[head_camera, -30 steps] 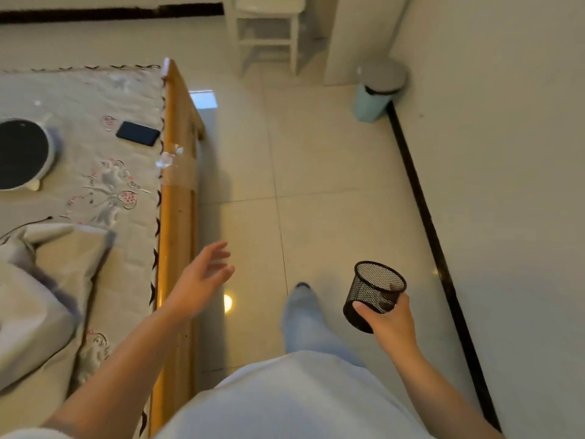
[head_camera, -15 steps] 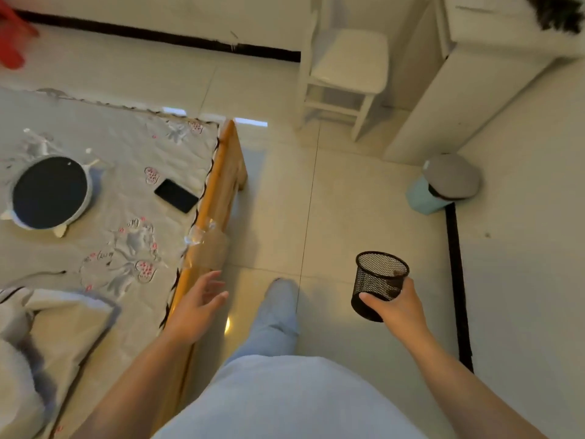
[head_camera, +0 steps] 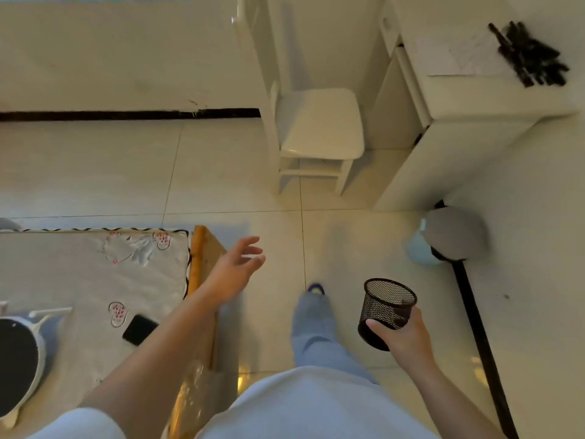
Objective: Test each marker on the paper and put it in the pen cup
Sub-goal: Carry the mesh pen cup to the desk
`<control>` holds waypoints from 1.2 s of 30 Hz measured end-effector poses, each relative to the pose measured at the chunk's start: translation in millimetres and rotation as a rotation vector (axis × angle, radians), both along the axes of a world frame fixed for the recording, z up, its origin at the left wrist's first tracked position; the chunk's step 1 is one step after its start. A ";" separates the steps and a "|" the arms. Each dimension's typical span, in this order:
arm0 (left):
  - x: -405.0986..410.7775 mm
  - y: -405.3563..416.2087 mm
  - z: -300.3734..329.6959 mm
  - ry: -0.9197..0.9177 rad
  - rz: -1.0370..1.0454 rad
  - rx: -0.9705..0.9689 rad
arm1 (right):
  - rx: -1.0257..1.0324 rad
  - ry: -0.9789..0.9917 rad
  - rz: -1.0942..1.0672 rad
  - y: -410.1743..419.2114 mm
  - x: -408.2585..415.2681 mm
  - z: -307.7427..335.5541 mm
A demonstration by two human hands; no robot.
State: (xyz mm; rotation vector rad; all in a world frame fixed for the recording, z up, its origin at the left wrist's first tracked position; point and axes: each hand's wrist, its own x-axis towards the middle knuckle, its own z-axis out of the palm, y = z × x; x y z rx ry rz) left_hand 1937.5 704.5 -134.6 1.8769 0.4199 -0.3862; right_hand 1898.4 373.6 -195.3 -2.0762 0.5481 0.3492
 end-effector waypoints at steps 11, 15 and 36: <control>193.7 40.2 -15.1 0.074 0.238 -0.003 | -0.040 0.023 0.200 23.0 296.8 9.7; 268.9 50.7 -22.9 0.091 0.199 -0.004 | -0.016 0.019 0.192 38.7 380.9 13.2; 677.8 -77.8 -32.0 0.006 -0.606 0.108 | 0.063 -0.087 -0.384 -24.7 584.1 38.4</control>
